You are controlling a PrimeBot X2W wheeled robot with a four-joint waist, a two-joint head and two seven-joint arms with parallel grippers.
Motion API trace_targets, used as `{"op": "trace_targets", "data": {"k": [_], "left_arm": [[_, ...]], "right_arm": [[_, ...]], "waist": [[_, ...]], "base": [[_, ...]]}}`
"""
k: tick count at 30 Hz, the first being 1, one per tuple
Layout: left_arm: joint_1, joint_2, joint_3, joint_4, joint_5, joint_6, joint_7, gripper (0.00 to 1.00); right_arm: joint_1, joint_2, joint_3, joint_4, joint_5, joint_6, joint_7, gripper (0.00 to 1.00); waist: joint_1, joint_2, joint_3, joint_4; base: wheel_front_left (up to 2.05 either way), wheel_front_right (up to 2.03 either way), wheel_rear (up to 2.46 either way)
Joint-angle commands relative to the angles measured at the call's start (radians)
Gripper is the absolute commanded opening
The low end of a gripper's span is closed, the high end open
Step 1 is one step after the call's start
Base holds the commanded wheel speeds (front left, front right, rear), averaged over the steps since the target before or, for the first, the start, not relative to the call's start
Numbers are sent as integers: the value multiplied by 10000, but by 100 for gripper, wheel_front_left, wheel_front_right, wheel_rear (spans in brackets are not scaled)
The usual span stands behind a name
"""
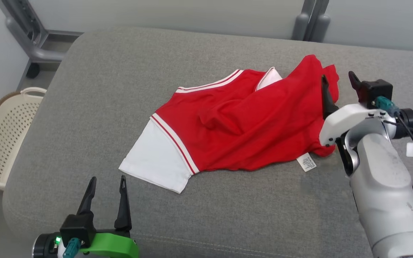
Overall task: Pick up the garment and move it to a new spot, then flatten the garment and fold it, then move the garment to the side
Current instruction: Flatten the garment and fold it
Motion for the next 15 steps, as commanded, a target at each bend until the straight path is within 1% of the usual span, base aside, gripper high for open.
{"op": "trace_targets", "data": {"k": [1, 5, 6, 11, 14, 15], "left_arm": [[65, 59, 28, -15, -41, -35, -33, 100], [347, 216, 86, 101, -103, 2, 27, 100], [446, 264, 84, 110, -96, 44, 131, 100], [624, 403, 40, 102, -66, 51, 284, 100], [664, 488, 4, -2, -1, 130, 380, 100], [675, 546, 4, 19, -2, 96, 399, 100]], "right_arm": [[188, -23, 88, -259, 78, -3, -75, 100], [2024, 17, 830, -2069, 1115, -3, -52, 100], [2753, 2, 1106, -2793, 1634, -3, -55, 100], [4292, 6, 1302, -4066, 2242, -3, -56, 100], [4964, 8, 1300, -4631, 2460, -3, 70, 100], [5171, 12, 1313, -4801, 2553, -3, 130, 100]], "waist": [[0, 0, -573, -455], [0, 0, -1072, -644], [0, 0, -1309, -739], [0, 0, -1626, -883], [0, 0, -1754, -965], [0, 0, -1785, -993]], "base": [[0, 0, 0], [0, 0, 0], [0, 0, 0], [0, 0, 0], [0, 0, 0], [0, 0, 0]]}}
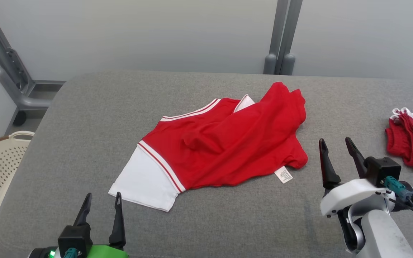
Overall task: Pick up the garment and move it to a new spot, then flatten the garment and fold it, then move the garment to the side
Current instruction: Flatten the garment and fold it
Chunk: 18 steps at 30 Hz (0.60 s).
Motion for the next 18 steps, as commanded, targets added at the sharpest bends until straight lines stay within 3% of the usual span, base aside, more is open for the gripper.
{"op": "trace_targets", "data": {"k": [1, 18], "left_arm": [[105, 209, -6, 46, 68, -27, 28, 100], [168, 511, -191, 562, -101, -225, 58, 100]], "right_arm": [[409, -15, 21, -285, 179, -3, 124, 100], [2398, -16, 418, -1528, 595, -3, 798, 100]], "waist": [[0, 0, -231, -226], [0, 0, -540, -563]], "base": [[0, 0, 0], [0, 0, 0]]}}
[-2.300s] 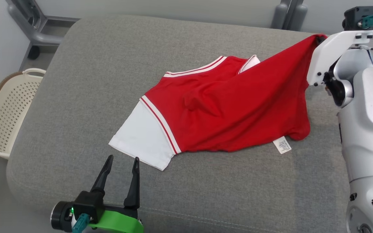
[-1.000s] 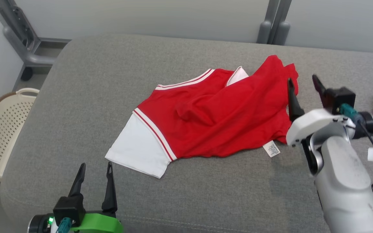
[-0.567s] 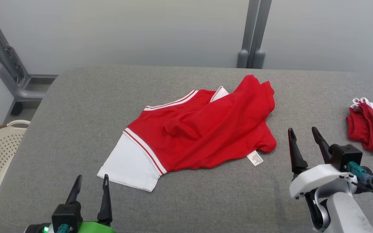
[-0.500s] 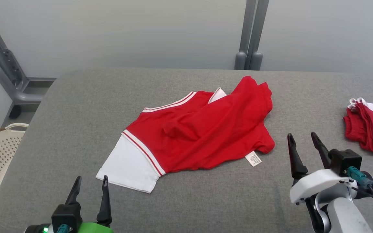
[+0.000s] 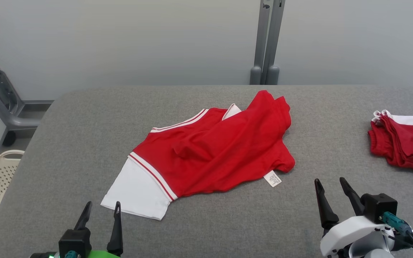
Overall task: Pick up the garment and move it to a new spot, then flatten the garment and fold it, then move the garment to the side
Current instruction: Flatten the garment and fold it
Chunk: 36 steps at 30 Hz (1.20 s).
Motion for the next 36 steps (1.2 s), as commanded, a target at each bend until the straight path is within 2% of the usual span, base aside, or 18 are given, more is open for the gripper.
{"op": "trace_targets", "data": {"k": [1, 11, 23, 26, 31, 36], "left_arm": [[132, 83, -14, 39, -37, -23, -40, 100], [-156, 109, -52, 203, -108, -7, -124, 100], [-497, 291, -226, 167, 35, 98, 217, 100], [-946, 407, -342, 508, 52, -108, 484, 100], [-1987, 682, -682, 1525, 115, -583, 1605, 100], [-3216, 813, -725, 2458, 17, -736, 2830, 100]], "right_arm": [[206, -20, -49, -78, 244, -3, 44, 100], [162, -16, -180, -251, 702, -3, 82, 100], [-31, -18, -279, -350, 469, -3, 561, 100], [-207, -21, -522, -307, 288, -3, 1299, 100], [-668, -22, -870, -434, -204, -3, 2973, 100], [-1378, -19, -1194, -750, -952, -3, 4559, 100]], "waist": [[1, 0, -7, -15], [1, 0, 38, -56], [1, 0, 270, -34], [1, 0, 436, -3], [1, 0, 856, 37], [1, 0, 1628, 14]], "base": [[0, 0, 0], [0, 0, 0], [0, 0, 0], [0, 0, 0], [0, 0, 0], [0, 0, 0]]}}
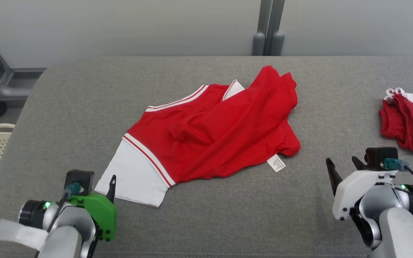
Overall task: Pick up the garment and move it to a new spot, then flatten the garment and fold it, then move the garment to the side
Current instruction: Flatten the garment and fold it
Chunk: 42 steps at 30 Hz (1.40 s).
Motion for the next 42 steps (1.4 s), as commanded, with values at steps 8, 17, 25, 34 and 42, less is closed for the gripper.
{"op": "trace_targets", "data": {"k": [8, 17, 25, 34, 42], "left_arm": [[-1830, 88, 9, 1274, -205, 126, 2240, 100], [-2651, 140, 68, 1923, -374, 283, 3324, 100], [-2504, -43, -51, 1913, -698, 87, 4117, 81], [-2018, -160, -341, 1488, -998, -165, 4677, 0], [-2021, -169, -479, 1196, -1057, -179, 4660, 0]], "right_arm": [[-1357, -17, 463, -678, -871, -3, 1655, 100], [-1915, -22, 930, -1065, -886, -3, 1783, 100], [-1912, -20, 900, -1180, -844, -3, 1690, 100], [-1651, -22, 1010, -1055, -952, -3, 1651, 100], [-2069, -16, 945, 422, -799, -3, 1191, 100]], "waist": [[0, 0, 1566, -22], [0, 0, 2196, 12], [0, 0, 2332, 102], [0, 0, 2478, 119], [0, 0, 2629, 222]], "base": [[0, 0, 0], [0, 0, 0], [0, 0, 0], [0, 0, 0], [0, 0, 0]]}}
